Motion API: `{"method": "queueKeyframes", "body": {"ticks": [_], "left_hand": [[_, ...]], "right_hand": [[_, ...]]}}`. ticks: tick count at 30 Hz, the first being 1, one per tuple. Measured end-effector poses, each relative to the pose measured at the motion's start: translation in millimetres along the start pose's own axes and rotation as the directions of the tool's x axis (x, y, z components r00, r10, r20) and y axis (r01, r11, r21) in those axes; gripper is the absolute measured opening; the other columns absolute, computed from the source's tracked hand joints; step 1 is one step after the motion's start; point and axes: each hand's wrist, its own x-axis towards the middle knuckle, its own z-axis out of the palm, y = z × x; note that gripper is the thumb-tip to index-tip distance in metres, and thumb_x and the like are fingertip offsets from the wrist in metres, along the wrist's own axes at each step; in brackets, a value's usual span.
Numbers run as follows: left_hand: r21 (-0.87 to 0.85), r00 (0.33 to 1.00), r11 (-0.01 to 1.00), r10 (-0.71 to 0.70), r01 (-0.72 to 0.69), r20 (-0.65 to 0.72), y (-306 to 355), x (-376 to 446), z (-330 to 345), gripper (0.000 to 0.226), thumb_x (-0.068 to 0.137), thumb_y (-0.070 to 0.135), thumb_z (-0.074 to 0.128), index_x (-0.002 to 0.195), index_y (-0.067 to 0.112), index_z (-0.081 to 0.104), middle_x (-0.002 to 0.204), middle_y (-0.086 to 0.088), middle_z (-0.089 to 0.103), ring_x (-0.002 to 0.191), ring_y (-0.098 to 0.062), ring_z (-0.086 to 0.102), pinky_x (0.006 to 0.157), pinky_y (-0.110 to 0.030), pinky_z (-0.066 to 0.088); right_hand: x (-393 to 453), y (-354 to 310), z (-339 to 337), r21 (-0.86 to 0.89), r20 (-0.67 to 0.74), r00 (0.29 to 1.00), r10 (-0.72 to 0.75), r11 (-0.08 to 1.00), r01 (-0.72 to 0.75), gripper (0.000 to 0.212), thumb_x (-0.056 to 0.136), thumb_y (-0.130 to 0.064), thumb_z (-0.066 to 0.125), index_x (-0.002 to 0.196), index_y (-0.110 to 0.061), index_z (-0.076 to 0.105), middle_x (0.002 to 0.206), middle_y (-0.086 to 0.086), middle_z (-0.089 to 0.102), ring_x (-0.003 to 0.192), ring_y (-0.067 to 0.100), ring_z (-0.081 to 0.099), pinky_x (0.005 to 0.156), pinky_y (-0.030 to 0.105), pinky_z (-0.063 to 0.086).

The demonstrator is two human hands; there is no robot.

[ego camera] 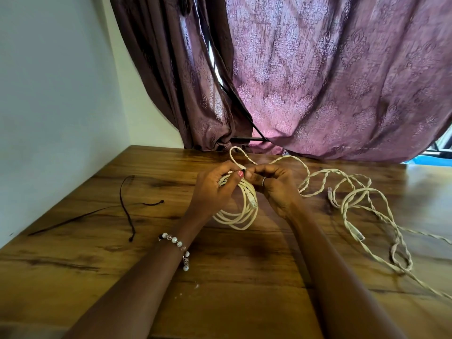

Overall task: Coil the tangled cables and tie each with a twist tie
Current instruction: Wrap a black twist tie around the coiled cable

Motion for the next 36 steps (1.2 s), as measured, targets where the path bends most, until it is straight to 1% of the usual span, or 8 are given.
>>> {"method": "queueKeyframes", "body": {"ticks": [4,7,12,15,22,29,32,36], "left_hand": [[-0.006,1.0,1.0,-0.015,0.015,-0.007,0.5,-0.4,-0.3,0.014,0.091,0.015,0.059,0.099,0.008,0.069,0.087,-0.001,0.07,0.081,-0.01,0.065,0.069,-0.033,0.053],[-0.032,0.999,0.999,-0.027,0.027,-0.017,0.8,-1.4,0.4,0.013,0.092,0.014,0.059,0.098,0.007,0.068,0.086,-0.001,0.07,0.08,-0.012,0.065,0.068,-0.036,0.053],[-0.023,1.0,1.0,-0.021,0.021,-0.009,0.3,-1.7,0.2,0.015,0.092,0.015,0.058,0.099,0.008,0.069,0.086,-0.001,0.07,0.081,-0.011,0.065,0.069,-0.036,0.053],[-0.014,1.0,1.0,-0.021,0.021,0.001,0.1,-1.1,-0.7,0.014,0.092,0.016,0.059,0.098,0.009,0.069,0.085,0.0,0.07,0.08,-0.01,0.065,0.068,-0.035,0.053],[0.0,0.999,1.0,-0.025,0.025,0.028,1.7,0.5,-1.7,0.014,0.092,0.017,0.059,0.098,0.01,0.069,0.085,0.001,0.07,0.08,-0.01,0.065,0.069,-0.033,0.052],[-0.02,0.998,0.999,-0.048,0.049,0.045,1.1,2.2,-4.2,0.013,0.09,0.015,0.063,0.098,0.01,0.071,0.089,0.0,0.072,0.083,-0.01,0.066,0.073,-0.036,0.053],[-0.04,0.995,0.996,-0.078,0.08,0.054,-1.3,3.8,-4.6,0.015,0.088,0.017,0.066,0.099,0.009,0.072,0.091,0.0,0.073,0.086,-0.011,0.067,0.075,-0.038,0.054],[-0.113,0.984,0.979,-0.162,0.17,0.073,-3.5,5.4,-4.3,0.023,0.083,0.021,0.069,0.101,0.009,0.073,0.096,-0.002,0.074,0.09,-0.014,0.069,0.082,-0.041,0.055]], "right_hand": [[-0.4,0.2,1.1,-0.032,0.001,1.0,-0.031,0.999,0.031,0.009,0.081,0.004,0.064,0.089,0.004,0.069,0.084,0.013,0.071,0.083,0.025,0.067,0.077,0.036,0.056],[-0.2,-1.2,0.6,-0.049,0.004,1.0,-0.029,0.998,0.029,0.012,0.083,0.007,0.062,0.084,-0.001,0.071,0.081,0.009,0.072,0.081,0.023,0.068,0.074,0.035,0.056],[-0.5,-2.9,0.9,-0.059,0.005,1.0,-0.023,0.998,0.023,0.015,0.081,0.007,0.064,0.081,-0.005,0.073,0.081,0.01,0.073,0.08,0.025,0.069,0.075,0.036,0.056],[0.0,-3.0,1.2,-0.085,0.002,0.999,-0.036,0.996,0.036,0.016,0.08,0.006,0.066,0.08,-0.008,0.074,0.08,0.01,0.073,0.078,0.023,0.069,0.072,0.034,0.056],[-0.4,-1.9,5.2,-0.102,-0.01,0.991,-0.131,0.986,0.129,0.021,0.079,0.006,0.067,0.078,-0.014,0.075,0.076,0.003,0.073,0.073,0.016,0.069,0.067,0.027,0.056],[1.1,1.1,3.8,-0.17,-0.035,0.982,-0.187,0.969,0.178,0.02,0.076,0.002,0.07,0.078,-0.017,0.075,0.077,0.001,0.073,0.074,0.016,0.068,0.067,0.029,0.056],[2.8,1.7,3.2,-0.236,-0.059,0.973,-0.222,0.95,0.202,0.021,0.075,0.006,0.071,0.079,-0.015,0.074,0.075,-0.003,0.073,0.074,0.013,0.067,0.07,0.027,0.056],[3.0,0.4,3.3,-0.228,-0.054,0.966,-0.252,0.945,0.234,0.023,0.072,0.01,0.071,0.083,-0.01,0.072,0.074,-0.006,0.073,0.075,0.007,0.069,0.069,0.019,0.054]]}}
